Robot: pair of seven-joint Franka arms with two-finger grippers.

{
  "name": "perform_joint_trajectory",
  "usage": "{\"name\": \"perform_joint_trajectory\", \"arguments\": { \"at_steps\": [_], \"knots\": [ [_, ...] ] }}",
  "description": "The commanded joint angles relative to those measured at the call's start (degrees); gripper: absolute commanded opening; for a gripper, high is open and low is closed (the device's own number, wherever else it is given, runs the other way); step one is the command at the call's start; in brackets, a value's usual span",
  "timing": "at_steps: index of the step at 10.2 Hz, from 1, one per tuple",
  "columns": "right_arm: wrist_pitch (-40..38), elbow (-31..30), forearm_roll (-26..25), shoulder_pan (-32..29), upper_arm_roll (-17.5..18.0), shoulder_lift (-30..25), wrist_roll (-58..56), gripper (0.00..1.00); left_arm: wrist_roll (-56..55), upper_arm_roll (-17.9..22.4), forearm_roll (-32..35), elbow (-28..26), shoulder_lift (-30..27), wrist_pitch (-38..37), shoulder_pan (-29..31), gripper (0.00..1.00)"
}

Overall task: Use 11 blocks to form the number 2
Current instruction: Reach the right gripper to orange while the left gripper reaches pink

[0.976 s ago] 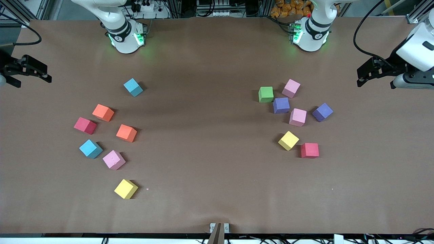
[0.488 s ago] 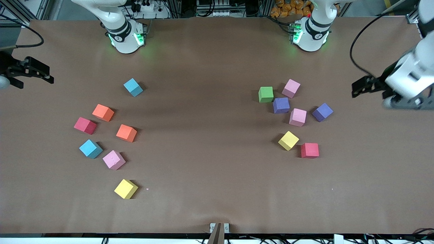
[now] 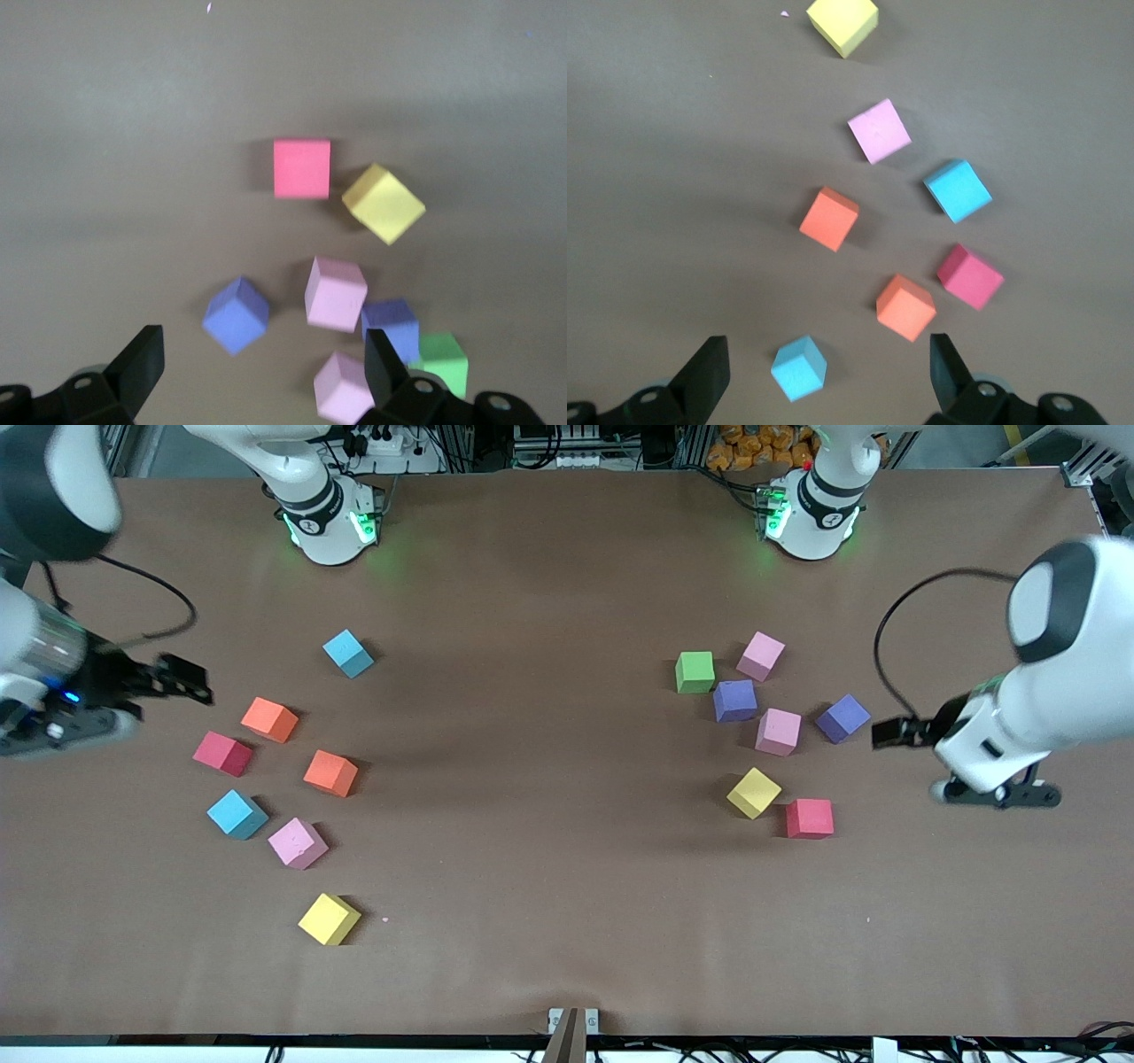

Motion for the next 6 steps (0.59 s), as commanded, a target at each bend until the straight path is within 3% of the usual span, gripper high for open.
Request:
{"name": "perform_joint_trajectory", "arguments": {
  "at_steps": [1,3,6],
  "knots": [
    [6.3,-0.8,1.1,0.9,-0.2,4.7,0.1,1.0,-0.9,0.0,-0.3,1.1,7.3,6.8,-0.2,1.0],
    [14.4,-0.8,1.2,1.1,-0.1,10.6,-0.7,1.0,-0.9,0.0,-0.2,1.2,11.9,12.7,-0.5,1.0],
    [18.6,-3.2,1.2,2.2,-0.1,15.0,-3.9,1.0,-3.6,0.1,2.8,1.1,17.1,17.5,-2.8,1.0]
  ]
}}
